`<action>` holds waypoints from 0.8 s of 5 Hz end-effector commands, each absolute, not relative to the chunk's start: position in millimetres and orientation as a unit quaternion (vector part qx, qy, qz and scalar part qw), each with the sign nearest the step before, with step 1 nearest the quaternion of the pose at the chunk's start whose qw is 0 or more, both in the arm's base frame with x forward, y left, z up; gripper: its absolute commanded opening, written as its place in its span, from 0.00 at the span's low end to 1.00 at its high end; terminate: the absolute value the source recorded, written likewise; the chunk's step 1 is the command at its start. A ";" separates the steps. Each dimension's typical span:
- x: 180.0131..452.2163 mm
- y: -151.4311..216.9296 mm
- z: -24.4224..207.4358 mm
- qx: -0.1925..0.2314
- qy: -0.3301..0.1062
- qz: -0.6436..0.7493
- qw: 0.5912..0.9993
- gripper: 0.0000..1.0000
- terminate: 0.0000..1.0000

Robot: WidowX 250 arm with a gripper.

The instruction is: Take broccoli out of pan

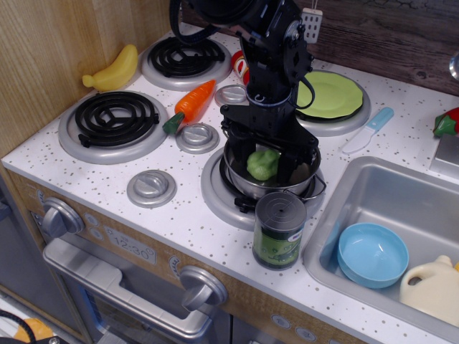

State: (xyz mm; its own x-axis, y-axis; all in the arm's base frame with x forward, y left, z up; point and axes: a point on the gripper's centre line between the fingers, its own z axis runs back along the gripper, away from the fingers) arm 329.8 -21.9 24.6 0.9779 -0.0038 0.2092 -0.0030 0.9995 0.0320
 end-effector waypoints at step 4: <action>354.5 12.8 105.5 0.121 -0.083 -0.036 0.989 0.00 0.00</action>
State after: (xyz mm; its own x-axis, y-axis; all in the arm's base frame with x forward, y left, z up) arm 358.1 20.4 83.1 0.9841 -0.1183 0.1324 0.0766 0.9555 0.2849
